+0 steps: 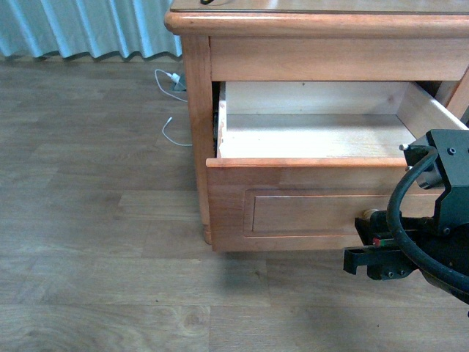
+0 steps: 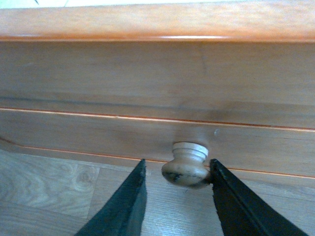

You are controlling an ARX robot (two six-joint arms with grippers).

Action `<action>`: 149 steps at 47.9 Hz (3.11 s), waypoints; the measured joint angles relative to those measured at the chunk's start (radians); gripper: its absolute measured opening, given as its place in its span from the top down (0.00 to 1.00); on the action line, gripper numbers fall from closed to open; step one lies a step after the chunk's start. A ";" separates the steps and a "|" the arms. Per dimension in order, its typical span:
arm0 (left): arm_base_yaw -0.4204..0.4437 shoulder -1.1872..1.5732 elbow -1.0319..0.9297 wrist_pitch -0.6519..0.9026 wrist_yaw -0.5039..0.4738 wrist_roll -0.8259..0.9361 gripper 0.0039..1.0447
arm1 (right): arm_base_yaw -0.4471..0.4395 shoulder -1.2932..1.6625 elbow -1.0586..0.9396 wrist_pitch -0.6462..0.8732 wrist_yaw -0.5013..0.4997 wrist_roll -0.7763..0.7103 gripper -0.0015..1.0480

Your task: Put charger into drawer

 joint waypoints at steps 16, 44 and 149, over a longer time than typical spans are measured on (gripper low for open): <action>0.000 0.000 0.000 0.000 0.000 0.000 0.05 | -0.035 -0.337 0.007 -0.269 -0.119 -0.018 0.07; 0.000 0.000 0.000 0.000 0.000 0.000 0.05 | -0.201 -0.966 -0.038 -0.725 -0.145 -0.048 0.08; -0.281 1.181 0.587 0.372 -0.261 0.092 0.05 | -0.302 -1.472 -0.284 -0.663 0.033 -0.149 0.08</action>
